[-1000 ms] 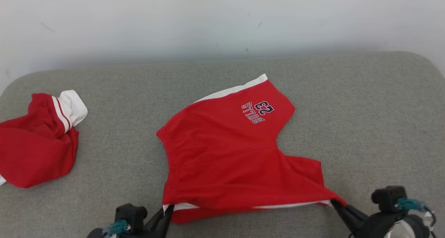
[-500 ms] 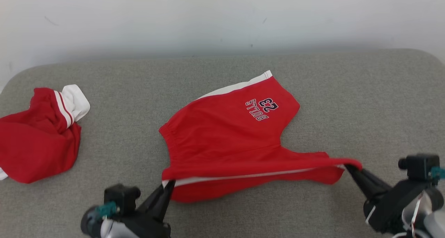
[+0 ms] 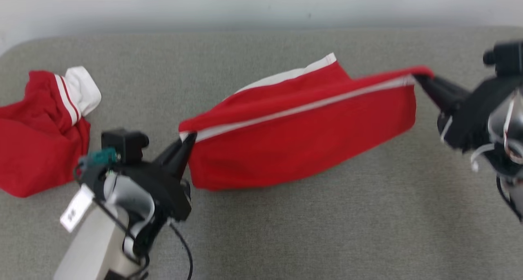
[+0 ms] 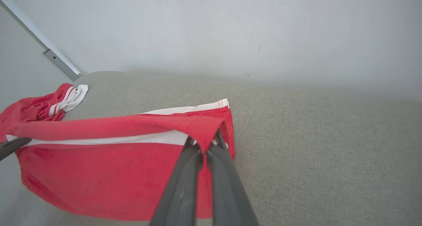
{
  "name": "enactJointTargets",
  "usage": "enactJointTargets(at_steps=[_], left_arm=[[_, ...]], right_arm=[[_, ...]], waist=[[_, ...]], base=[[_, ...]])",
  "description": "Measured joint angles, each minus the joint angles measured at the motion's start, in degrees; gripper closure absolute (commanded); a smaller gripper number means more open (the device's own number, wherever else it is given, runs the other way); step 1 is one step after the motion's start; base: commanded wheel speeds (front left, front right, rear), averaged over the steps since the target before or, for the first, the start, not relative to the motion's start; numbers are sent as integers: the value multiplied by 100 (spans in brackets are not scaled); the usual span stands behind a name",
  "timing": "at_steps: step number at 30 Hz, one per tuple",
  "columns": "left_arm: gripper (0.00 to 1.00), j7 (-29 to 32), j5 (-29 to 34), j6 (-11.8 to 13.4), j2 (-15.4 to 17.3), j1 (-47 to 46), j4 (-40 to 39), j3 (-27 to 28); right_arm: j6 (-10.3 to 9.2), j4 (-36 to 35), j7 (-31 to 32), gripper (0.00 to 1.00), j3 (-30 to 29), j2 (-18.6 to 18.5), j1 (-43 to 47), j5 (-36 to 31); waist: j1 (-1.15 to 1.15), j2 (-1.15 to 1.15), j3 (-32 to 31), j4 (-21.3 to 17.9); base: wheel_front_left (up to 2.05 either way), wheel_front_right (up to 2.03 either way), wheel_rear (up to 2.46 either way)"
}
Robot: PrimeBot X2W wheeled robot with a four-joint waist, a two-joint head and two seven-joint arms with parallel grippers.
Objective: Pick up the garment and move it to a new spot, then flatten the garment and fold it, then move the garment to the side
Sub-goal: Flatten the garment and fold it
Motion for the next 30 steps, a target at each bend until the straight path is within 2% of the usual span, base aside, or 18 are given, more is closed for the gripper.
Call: enactJointTargets(at_steps=[6,12,26,28,29,30], left_arm=[[100,185,-129,-4,-186,-671,428,-11],[100,246,-291,-5,-279,-1152,790,-22],[100,153,-401,-5,-502,-1846,1561,-171],[50,96,-417,-5,-523,-1882,1652,-215],[0,83,-420,-5,-527,-1899,1686,-244],[0,26,-435,-5,-535,-1929,1720,-248]], right_arm=[[1,865,345,100,183,286,-982,-99],[2,1586,385,100,267,550,-1753,-279],[11,2798,49,100,612,935,-2571,-760],[35,2967,-25,100,665,973,-2607,-806],[36,3045,-76,64,675,991,-2627,-812],[36,3110,-124,10,700,998,-2646,-836]], waist=[[0,0,382,130],[0,0,747,292],[0,1,1353,569],[0,1,1392,598],[0,1,1405,608],[-1,1,1414,615]], base=[[0,0,0],[0,0,0],[0,0,0],[0,0,0],[0,0,0],[0,0,0]])
